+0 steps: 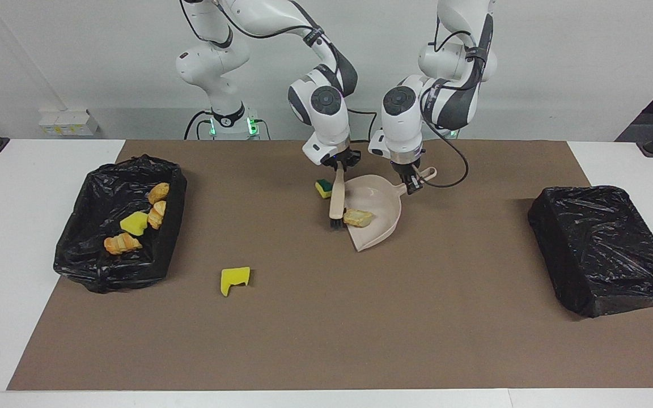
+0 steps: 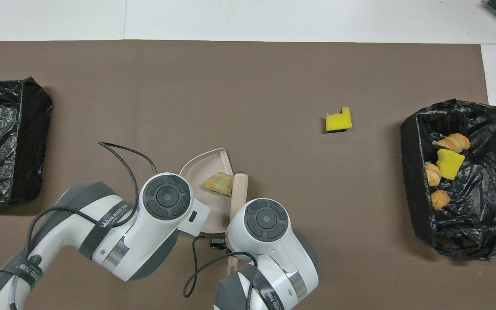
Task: Sweep and dump trash in bin
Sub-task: 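Sweep the bread and green sponge toward the dustpan with the right gripper, then carry the brush toward the yellow sponge with the right gripper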
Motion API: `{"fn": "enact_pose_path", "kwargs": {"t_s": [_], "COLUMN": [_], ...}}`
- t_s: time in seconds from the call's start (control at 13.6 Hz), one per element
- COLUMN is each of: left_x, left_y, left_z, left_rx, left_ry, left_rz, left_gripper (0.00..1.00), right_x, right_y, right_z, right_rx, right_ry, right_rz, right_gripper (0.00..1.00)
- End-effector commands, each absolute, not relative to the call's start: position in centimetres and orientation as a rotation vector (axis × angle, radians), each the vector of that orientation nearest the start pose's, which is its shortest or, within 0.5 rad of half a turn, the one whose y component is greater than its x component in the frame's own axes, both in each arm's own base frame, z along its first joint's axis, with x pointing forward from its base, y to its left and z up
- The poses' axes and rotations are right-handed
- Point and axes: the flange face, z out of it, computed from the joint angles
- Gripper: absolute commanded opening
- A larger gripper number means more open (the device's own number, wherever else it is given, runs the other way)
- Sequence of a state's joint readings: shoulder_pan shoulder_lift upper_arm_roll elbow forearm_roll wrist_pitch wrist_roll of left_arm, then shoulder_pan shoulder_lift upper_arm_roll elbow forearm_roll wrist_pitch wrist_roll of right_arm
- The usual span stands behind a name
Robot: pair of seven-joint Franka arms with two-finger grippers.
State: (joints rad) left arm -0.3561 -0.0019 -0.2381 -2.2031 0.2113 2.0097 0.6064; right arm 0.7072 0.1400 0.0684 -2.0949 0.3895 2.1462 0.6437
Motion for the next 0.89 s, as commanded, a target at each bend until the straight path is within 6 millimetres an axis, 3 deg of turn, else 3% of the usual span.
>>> {"fn": "enact_pose_path", "kwargs": {"t_s": [0.0,0.22,0.37,0.59,0.81], "left_x": [42.4,42.9,42.9,42.9,42.2], "left_y": [-26.3,-25.7,-25.7,-25.8,-26.1], "left_z": [36.9,36.8,36.7,36.8,36.6], "left_rx": [-2.283,-2.222,-2.205,-2.201,-2.185], "left_ry": [1.856,1.943,1.966,1.972,1.985], "left_rz": [0.281,0.293,0.294,0.287,0.297], "left_gripper": [0.00,0.00,0.00,0.00,0.00], "right_x": [41.0,42.2,42.2,40.9,38.5], "right_y": [40.2,35.9,32.7,28.3,26.7], "right_z": [37.5,39.6,40.2,38.2,35.7], "right_rx": [-2.815,-2.820,-2.945,-3.024,-3.063], "right_ry": [0.025,-0.034,-0.084,-0.057,-0.063], "right_rz": [0.451,0.539,0.530,0.538,0.570], "right_gripper": [0.00,0.00,0.00,0.00,0.00]}}
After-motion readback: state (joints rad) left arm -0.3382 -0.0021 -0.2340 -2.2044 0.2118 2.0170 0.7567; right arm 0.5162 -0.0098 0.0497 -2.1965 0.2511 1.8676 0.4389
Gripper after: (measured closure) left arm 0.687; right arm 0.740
